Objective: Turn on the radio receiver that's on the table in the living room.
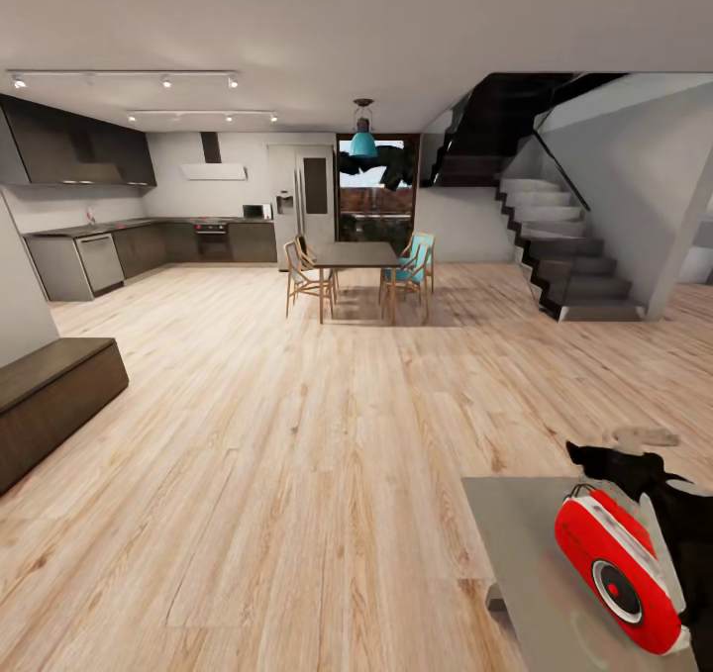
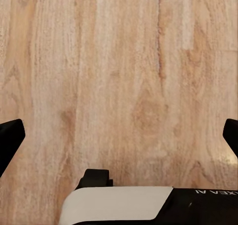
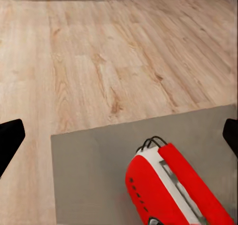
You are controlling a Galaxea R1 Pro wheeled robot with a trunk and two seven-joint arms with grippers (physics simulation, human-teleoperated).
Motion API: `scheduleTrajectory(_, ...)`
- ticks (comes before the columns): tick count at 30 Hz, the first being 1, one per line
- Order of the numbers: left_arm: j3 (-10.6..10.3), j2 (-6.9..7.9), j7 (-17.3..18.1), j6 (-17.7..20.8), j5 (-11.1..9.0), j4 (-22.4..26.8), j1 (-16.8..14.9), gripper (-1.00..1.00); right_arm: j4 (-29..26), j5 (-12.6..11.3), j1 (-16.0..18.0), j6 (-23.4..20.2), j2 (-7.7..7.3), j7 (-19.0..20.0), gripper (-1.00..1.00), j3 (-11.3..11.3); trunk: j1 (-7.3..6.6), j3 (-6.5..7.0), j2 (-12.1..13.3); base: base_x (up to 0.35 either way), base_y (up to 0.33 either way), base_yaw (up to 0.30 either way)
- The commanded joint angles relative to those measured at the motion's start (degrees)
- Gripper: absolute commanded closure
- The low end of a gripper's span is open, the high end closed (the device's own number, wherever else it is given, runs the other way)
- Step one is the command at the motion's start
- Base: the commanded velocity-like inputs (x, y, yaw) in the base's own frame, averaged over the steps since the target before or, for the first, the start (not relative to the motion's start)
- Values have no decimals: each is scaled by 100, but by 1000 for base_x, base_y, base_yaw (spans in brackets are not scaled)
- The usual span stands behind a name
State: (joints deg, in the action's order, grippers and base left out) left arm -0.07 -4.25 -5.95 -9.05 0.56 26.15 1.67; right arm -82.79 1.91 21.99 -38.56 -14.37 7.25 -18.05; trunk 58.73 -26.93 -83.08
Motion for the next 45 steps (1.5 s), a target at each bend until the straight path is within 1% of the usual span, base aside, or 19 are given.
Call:
scheduleTrajectory(1, 2, 1, -1, 0, -1, -1, 0, -100, 10, -13, 2, 148, -20, 2, -100, -152, 0, 0, 0, 0, 0, 0)
scheduleTrajectory(4, 5, 3, -2, 0, -2, 1, 0, -100, 105, -8, 5, 303, -66, 25, -100, -309, 0, 0, 0, 0, 0, 0)
scheduleTrajectory(9, 10, 3, -4, -4, -3, 4, 0, -100, 476, 42, 7, 393, -337, 236, -100, -340, 0, 0, 0, 0, 0, 0)
scheduleTrajectory(10, 12, 3, -22, -7, -3, 4, 0, -100, 684, 66, 7, 397, -572, 909, -100, -249, 0, 0, 0, 0, 0, 0)
scheduleTrajectory(13, 11, 3, -31, -8, -6, 0, 0, -100, 840, 169, 7, 394, -787, 1674, -100, -153, 0, 0, 0, 0, 0, 0)
scheduleTrajectory(14, 10, 3, -34, -9, -5, 1, 0, -100, 932, 288, 7, 394, -903, 2047, -100, -122, 0, 0, 0, 0, 0, 0)
scheduleTrajectory(15, 11, 3, -35, -9, -4, 2, 0, -100, 983, 368, 7, 394, -961, 2216, -100, -111, 0, 0, 0, 0, 0, 0)
scheduleTrajectory(17, 13, 3, -37, -9, -3, 3, 0, -100, 1157, 728, 8, 404, -1174, 2759, -100, -104, 0, 0, 0, 0, 0, 0)
scheduleTrajectory(18, 11, 3, -37, -9, -3, 3, 0, -100, 1187, 809, 7, 407, -1221, 2864, -100, -108, 0, 0, 0, 0, 0, 0)
scheduleTrajectory(19, 9, 10, -37, -9, -4, 4, 0, -100, 1337, 995, 7, 422, -1419, 3255, -100, -115, 0, 0, 0, 0, 0, 0)
scheduleTrajectory(21, 9, 25, -38, -9, -9, 6, 0, -100, 1592, 1136, 7, 456, -1669, 3831, -100, -88, 0, 0, 0, 0, 0, 0)
scheduleTrajectory(24, 13, 33, -38, -9, -10, 10, 0, -100, 1771, 1316, 7, 475, -1791, 4446, -100, -37, 0, 0, 0, 0, 0, 0)
scheduleTrajectory(25, 13, 36, -38, -9, -11, 11, 0, -100, 1833, 1538, 7, 482, -1836, 4861, -100, 13, 0, 0, 0, 0, 0, 0)
scheduleTrajectory(26, 13, 37, -38, -9, -11, 12, 0, -100, 1857, 1693, 7, 485, -1860, 5104, -100, 18, 0, 0, 0, 0, 0, 0)
scheduleTrajectory(28, 13, 38, -38, -9, -11, 12, 0, -100, 1890, 1945, 7, 487, -1947, 5484, -100, -58, 0, 0, 0, 0, 0, 0)
scheduleTrajectory(29, 14, 38, -38, -12, -11, 13, 0, -100, 1899, 2014, 7, 488, -2043, 5635, -100, -171, 0, 0, 0, 0, 0, 0)
scheduleTrajectory(32, 14, 38, -38, -21, -12, 13, 0, -100, 1916, 2104, 7, 489, -2237, 5954, -100, -523, 0, 0, 0, 0, 0, 0)
scheduleTrajectory(35, 15, 39, -38, -84, -6, 11, 0, -100, 1922, 2139, 7, 486, -2311, 6182, -100, -772, 0, 0, 0, 0, 0, 0)
scheduleTrajectory(45, 14, 39, -38, -156, 3, 5, 0, -100, 1925, 2169, 7, 465, -2358, 6312, -100, -1322, 0, 0, 0, 0, 0, 0)
